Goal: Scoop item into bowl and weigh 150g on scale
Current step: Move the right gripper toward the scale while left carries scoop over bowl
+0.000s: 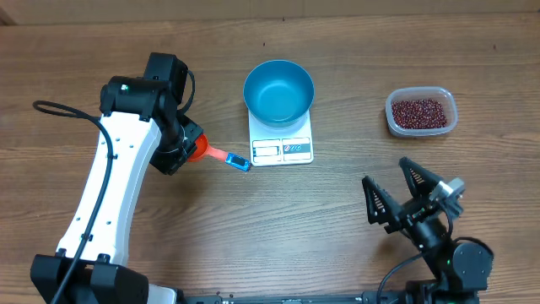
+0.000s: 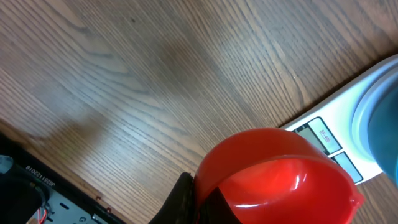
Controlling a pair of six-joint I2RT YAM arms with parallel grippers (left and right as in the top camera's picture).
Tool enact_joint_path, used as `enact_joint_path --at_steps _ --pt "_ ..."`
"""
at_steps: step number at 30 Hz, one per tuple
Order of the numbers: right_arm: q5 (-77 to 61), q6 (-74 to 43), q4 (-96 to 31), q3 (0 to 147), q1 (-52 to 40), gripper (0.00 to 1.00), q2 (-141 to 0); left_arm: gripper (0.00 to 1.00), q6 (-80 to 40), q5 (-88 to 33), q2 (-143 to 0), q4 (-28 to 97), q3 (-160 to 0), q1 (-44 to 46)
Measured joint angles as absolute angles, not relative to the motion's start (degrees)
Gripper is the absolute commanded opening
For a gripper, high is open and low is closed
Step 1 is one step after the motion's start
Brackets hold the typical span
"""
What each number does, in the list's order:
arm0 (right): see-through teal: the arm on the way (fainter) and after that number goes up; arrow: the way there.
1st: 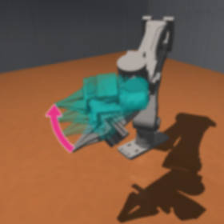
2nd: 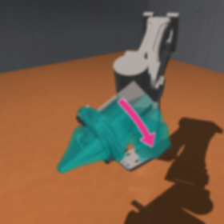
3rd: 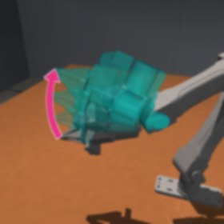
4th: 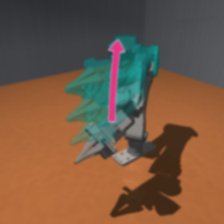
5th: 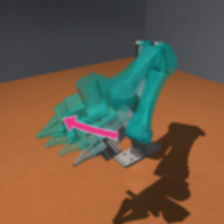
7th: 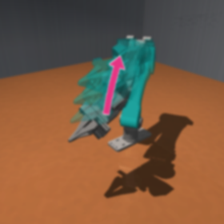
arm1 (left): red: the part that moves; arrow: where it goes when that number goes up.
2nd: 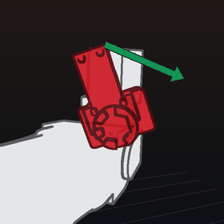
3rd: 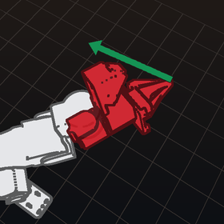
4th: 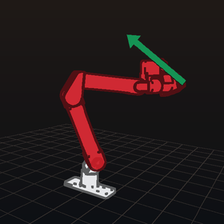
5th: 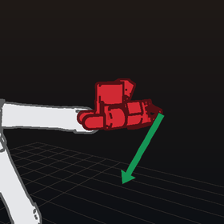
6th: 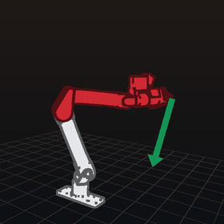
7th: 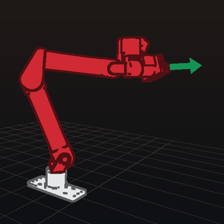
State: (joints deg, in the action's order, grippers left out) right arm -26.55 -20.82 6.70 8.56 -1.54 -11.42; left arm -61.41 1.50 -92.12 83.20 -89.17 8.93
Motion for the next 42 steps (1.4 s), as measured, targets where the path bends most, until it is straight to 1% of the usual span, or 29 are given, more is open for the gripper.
enact_joint_path --at_steps 1,7,12,15,19,21,24,28,31,35,42 --pt "-26.87 -20.82 6.7 9.19 -1.54 1.0 -12.53 0.04 -61.41 1.48 -92.12 83.2 -89.17 8.93" --pt "-32.91 -20.99 6.72 18.37 -1.54 1.0 -29.17 0.04 -61.41 1.5 -92.14 83.15 -89.17 8.93" --pt "-44.29 -21.02 6.68 27.66 -1.54 1.0 -47.4 0.04 -61.41 1.5 -92.05 83.13 -89.17 8.93" --pt "-51.35 -21.17 7.07 31.66 -1.54 1.0 -55.2 0.04 -61.41 1.5 -92.03 83.15 -89.17 8.93" --pt "-61.43 -21.96 12.19 35.09 -1.54 1.0 -64.1 0.04 -62.33 1.1 -92.03 83.2 -89.17 8.93" --pt "-66.17 -25.06 17.28 35.57 -1.54 1.0 -67.61 0.04 -63.51 0.38 -92.03 83.15 -89.17 8.93" --pt "-68.97 -30.13 21.15 35.59 -1.54 1.0 -69.73 0.04 -66.52 -0.75 -92.03 83.11 -89.17 8.93" --pt "-70.06 -38.7 23.0 35.59 -1.54 1.0 -69.93 0.04 -70.28 -3.18 -92.03 80.51 -89.17 8.93" --pt "-68.79 -45.47 23.07 35.59 -1.58 1.0 -69.93 0.04 -71.53 -5.58 -92.03 77.93 -89.17 8.93" --pt "-66.24 -53.28 23.09 35.59 -2.52 1.0 -69.93 0.04 -76.44 -7.57 -92.03 75.55 -89.17 9.47" --pt "-59.0 -61.93 21.82 35.59 -8.45 1.0 -69.95 0.04 -80.07 -8.4 -92.03 68.18 -89.14 16.12"
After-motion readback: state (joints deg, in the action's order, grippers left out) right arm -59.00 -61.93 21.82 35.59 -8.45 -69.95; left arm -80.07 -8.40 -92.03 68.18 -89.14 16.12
